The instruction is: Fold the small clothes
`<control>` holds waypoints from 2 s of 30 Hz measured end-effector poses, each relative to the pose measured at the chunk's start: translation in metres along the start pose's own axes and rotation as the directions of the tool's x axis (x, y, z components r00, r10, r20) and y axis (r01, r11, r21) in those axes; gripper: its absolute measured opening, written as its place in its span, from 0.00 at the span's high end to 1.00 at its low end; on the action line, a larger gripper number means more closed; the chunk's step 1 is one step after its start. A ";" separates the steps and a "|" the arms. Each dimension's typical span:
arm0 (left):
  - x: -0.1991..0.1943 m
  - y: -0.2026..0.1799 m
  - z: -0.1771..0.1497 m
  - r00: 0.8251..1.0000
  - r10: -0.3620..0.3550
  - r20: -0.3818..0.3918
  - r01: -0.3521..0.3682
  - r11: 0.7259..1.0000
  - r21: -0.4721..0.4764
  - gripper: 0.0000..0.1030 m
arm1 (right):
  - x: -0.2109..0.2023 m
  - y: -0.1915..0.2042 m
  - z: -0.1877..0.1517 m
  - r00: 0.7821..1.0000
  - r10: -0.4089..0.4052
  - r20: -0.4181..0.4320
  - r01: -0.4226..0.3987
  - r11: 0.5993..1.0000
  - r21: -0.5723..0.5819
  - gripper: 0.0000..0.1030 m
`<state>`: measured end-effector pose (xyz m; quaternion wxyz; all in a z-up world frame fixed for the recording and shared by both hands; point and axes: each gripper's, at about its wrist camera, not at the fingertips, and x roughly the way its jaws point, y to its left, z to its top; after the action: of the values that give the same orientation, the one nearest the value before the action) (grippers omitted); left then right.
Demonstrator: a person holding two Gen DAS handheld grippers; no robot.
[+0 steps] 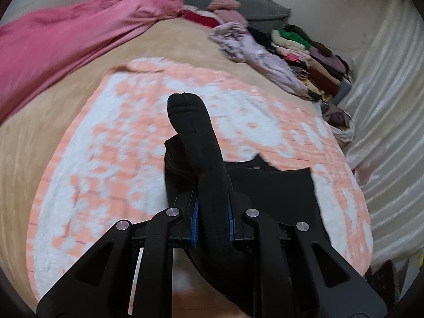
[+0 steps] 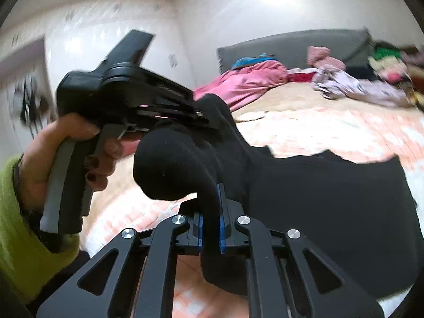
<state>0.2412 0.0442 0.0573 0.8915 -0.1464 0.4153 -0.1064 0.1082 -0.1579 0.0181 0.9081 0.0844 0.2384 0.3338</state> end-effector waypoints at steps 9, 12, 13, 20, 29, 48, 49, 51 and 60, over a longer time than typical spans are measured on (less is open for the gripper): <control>0.030 -0.110 0.003 0.999 -0.019 -0.038 0.025 0.987 0.158 0.92 | -0.056 -0.061 -0.010 0.996 -0.053 0.076 0.041 0.987 0.155 0.93; 0.053 -0.140 0.001 0.997 -0.005 -0.073 0.019 0.980 0.196 0.92 | -0.069 -0.084 -0.018 0.994 -0.073 0.076 0.054 0.974 0.222 0.93; 0.062 -0.149 0.001 0.996 0.004 -0.090 0.015 0.978 0.206 0.92 | -0.072 -0.090 -0.020 0.994 -0.085 0.071 0.066 0.969 0.238 0.93; 0.102 -0.198 -0.011 0.988 0.076 -0.137 -0.031 0.952 0.304 0.92 | -0.087 -0.114 -0.033 0.990 -0.134 0.054 0.112 0.947 0.300 0.93; 0.124 -0.202 -0.023 0.983 -0.003 -0.183 0.048 0.968 0.247 0.47 | -0.084 -0.147 -0.049 0.985 -0.175 -0.011 0.162 0.890 0.425 0.88; 0.095 -0.122 -0.108 0.986 0.168 0.000 -0.159 0.936 0.314 0.47 | -0.132 -0.149 -0.009 0.942 -0.337 0.006 0.318 0.896 0.309 0.52; 0.094 -0.123 -0.111 0.985 0.171 0.023 -0.170 0.930 0.325 0.47 | -0.125 -0.149 0.001 0.948 -0.318 -0.009 0.307 0.909 0.283 0.52; 0.090 -0.118 -0.109 0.989 0.143 0.023 -0.144 0.944 0.298 0.47 | -0.109 -0.157 0.015 0.955 -0.291 -0.057 0.296 0.918 0.265 0.52; 0.065 -0.103 -0.113 0.998 0.050 0.044 -0.059 0.962 0.265 0.34 | -0.022 -0.206 0.051 0.944 -0.184 -0.274 0.271 0.906 0.326 0.52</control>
<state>0.1884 -0.0914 -0.0220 0.9131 -0.0156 0.3847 -0.1340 0.2350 -0.3290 0.0070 0.8752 0.1798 0.4101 0.1832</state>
